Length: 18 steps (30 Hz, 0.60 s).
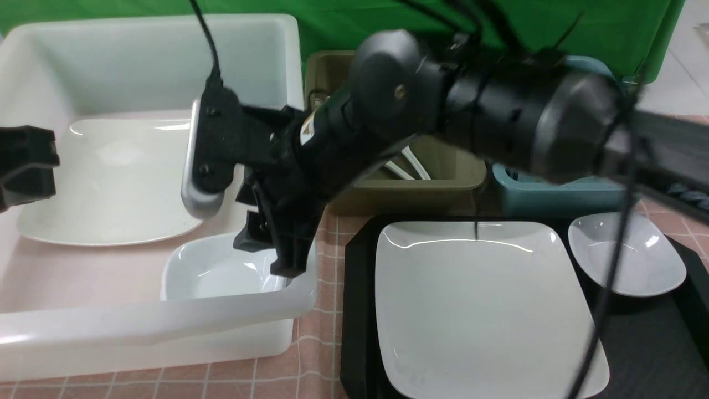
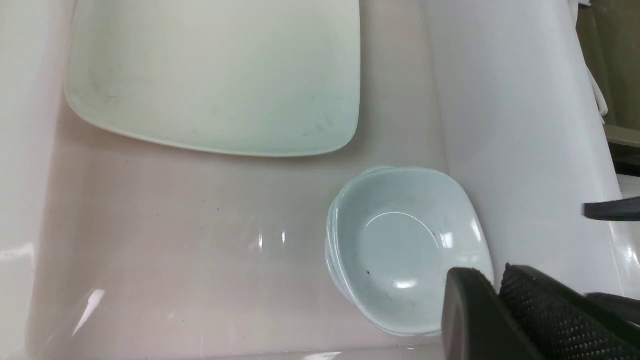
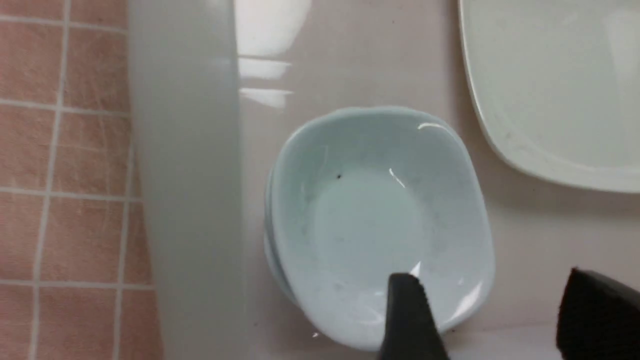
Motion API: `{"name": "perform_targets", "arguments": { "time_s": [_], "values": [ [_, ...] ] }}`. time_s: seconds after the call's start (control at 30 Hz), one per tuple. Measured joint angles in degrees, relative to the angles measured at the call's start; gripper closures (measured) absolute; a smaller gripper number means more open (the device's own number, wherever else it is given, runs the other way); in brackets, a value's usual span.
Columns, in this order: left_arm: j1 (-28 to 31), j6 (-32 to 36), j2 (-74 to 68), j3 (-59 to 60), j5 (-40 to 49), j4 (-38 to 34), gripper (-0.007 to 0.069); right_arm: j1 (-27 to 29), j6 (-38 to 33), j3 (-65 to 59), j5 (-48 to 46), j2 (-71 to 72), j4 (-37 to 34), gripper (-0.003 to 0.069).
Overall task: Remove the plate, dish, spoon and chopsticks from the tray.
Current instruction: Use the right arm to grab a small plate from the dinner plate
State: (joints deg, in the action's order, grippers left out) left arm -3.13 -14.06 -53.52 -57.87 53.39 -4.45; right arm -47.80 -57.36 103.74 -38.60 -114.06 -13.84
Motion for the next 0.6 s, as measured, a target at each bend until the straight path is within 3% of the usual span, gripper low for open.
{"name": "perform_targets", "arguments": {
  "time_s": [0.07,0.17,0.2,0.23,0.27,0.33,0.4,0.6],
  "values": [
    [0.0,0.0,0.0,0.0,0.0,-0.04,0.0552,0.0,5.74,0.0,-3.9,4.69,2.41,0.027],
    [0.0,0.45,0.0,0.0,0.0,-0.24,0.0552,0.0,13.14,0.11,-10.84,10.93,10.01,0.0452],
    [0.0,0.46,0.0,0.0,0.0,-0.24,0.0552,0.0,13.69,0.11,-10.84,11.38,10.01,0.0452],
    [0.0,0.89,0.0,0.0,0.0,-0.56,0.0552,0.0,19.54,0.32,-17.84,15.47,17.11,0.058],
    [0.0,0.9,0.0,0.0,0.0,-0.53,0.0552,0.0,20.25,0.32,-17.84,15.91,17.11,0.058],
    [0.0,1.7,0.0,0.0,0.0,-1.49,0.0552,0.15,27.54,0.09,-25.5,19.67,24.09,0.0626],
    [0.0,3.01,0.0,0.0,0.03,-3.32,0.055,2.36,38.73,-2.96,-26.3,25.32,29.44,0.0629],
    [0.0,5.36,-0.02,0.0,0.03,-5.84,0.0546,13.24,46.07,-16.06,-26.2,33.35,31.57,0.0629]
  ]
}}
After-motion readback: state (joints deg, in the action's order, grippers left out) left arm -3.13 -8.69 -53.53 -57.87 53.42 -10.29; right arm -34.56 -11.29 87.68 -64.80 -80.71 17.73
